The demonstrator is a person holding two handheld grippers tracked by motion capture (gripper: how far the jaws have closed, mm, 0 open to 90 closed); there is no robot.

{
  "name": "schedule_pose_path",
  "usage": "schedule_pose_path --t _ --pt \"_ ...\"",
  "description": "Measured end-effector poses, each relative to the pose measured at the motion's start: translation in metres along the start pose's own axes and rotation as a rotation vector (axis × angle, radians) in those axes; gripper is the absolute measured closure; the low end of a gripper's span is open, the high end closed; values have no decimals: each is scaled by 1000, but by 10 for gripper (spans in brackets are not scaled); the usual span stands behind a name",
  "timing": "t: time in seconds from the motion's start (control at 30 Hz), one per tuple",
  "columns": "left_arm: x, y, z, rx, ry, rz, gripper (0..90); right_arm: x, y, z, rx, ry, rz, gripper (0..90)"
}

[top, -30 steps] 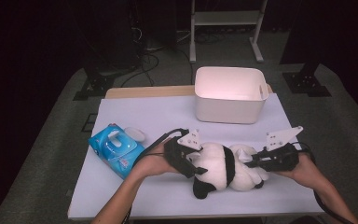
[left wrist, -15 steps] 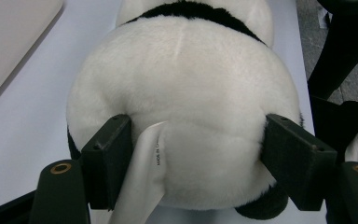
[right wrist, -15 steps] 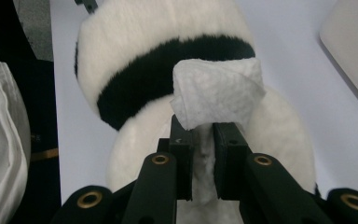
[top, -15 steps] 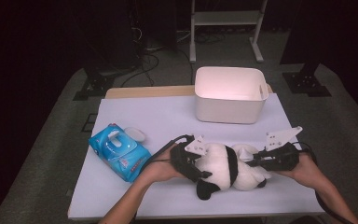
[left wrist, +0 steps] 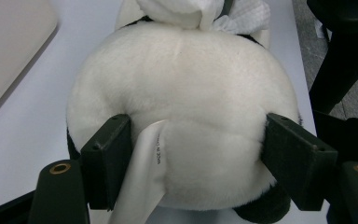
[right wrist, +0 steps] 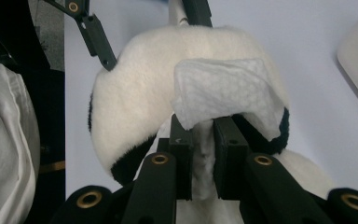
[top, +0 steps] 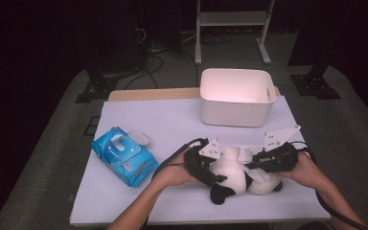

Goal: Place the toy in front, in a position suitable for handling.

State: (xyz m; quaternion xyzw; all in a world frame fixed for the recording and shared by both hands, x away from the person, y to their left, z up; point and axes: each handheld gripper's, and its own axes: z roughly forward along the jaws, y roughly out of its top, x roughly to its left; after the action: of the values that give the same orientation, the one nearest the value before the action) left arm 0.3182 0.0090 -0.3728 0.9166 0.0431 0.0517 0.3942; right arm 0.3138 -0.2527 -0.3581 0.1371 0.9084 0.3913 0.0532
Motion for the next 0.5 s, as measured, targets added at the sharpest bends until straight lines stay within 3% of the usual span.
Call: schedule_pose_path --t 0.33,0.5 --pt "-1 -2 -12 -5 -18 45 234 -1 -21 -18 10 -39 39 790" --pt "-4 -3 -8 7 -11 57 237 2 -26 -23 8 -48 48 788"
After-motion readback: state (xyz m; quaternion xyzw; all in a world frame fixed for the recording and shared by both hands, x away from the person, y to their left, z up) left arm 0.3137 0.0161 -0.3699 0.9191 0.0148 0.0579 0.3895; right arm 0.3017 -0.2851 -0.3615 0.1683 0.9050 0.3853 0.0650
